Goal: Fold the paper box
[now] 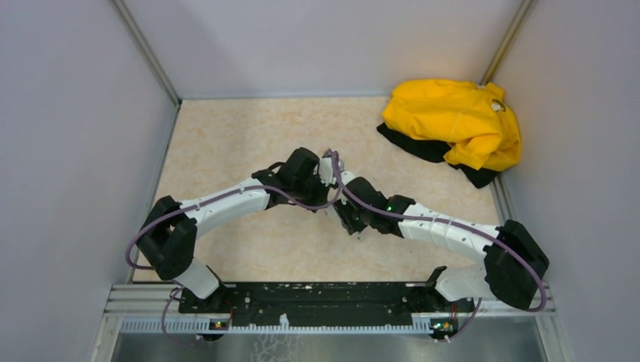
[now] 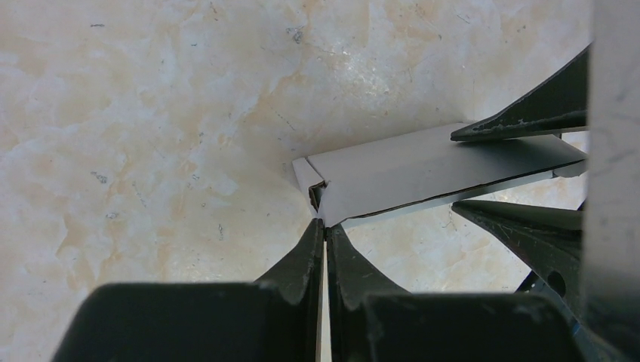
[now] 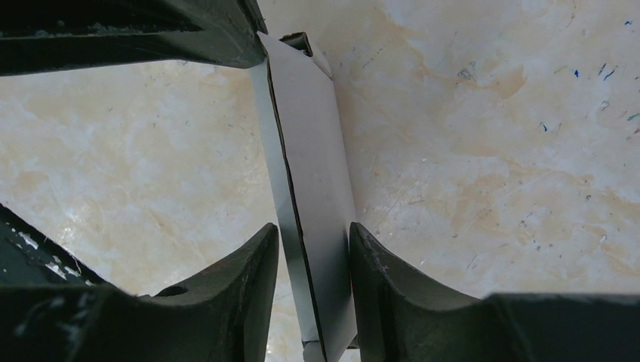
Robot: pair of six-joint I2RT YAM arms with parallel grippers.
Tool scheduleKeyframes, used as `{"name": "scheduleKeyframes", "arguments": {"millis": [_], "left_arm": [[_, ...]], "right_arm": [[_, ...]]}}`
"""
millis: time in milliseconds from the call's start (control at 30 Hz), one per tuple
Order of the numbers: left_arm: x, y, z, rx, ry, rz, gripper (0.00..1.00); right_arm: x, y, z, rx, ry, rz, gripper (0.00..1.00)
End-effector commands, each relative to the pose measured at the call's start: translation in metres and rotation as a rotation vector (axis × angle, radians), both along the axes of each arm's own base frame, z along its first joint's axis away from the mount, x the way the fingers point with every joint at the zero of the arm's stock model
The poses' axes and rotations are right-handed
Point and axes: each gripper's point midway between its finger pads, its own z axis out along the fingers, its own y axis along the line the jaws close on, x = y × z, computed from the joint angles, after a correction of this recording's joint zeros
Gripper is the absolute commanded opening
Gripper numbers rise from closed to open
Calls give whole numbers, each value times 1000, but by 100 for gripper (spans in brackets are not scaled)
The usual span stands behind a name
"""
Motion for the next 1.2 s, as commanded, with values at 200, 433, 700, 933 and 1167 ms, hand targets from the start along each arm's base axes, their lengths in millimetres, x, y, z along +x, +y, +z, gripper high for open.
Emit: {"name": "scheduleKeyframes", "arguments": {"millis": [200,433,700,933,1167], "left_arm": [[-8,-28,19,-47,12,-89,6],[-4,-30,29,-47,2,-83,6],[0,-32,35,-47,-10,-79,6],[3,-21,43,-86,-69,-43,13],[6,-12,45,-156,-104,-34,23]], "right_arm": [[-4,11,-14,-44,0,106,38],[-5,14,-16,-39,5,115,25],[-4,20,-18,-28,6,142,21],[-4,22,-20,-25,1,159,18],[-6,24,-18,-12,3,171,18]]}}
